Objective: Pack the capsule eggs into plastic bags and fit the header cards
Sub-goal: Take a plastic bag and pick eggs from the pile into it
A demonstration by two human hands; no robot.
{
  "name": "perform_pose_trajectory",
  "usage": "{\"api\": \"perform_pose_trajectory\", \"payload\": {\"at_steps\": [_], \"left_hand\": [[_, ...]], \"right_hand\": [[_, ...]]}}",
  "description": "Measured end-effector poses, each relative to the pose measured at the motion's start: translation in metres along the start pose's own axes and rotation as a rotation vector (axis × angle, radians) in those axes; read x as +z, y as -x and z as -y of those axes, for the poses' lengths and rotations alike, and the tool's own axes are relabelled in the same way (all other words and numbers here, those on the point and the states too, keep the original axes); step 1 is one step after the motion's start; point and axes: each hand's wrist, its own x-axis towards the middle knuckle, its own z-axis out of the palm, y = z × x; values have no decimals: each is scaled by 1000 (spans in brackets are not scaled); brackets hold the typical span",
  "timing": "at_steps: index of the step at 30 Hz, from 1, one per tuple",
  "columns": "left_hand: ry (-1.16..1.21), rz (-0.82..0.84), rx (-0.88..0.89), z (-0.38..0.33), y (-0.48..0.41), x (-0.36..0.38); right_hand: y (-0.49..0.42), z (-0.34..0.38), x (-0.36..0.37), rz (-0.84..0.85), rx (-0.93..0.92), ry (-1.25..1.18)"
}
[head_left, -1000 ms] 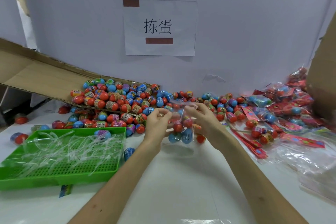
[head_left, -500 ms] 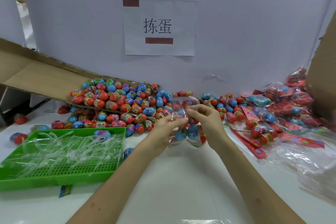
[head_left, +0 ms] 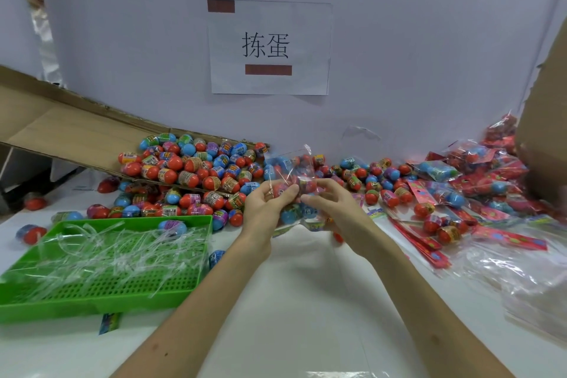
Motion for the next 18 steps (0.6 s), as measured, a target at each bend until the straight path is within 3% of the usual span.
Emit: {"api": "perform_pose_trajectory", "payload": {"at_steps": [11, 18], "left_hand": [[41, 25, -9, -2, 1, 1], [26, -12, 38, 0, 0, 0]], "right_hand": [[-2, -8, 8, -18, -170, 0], [0, -14, 17, 7, -187, 11]]}}
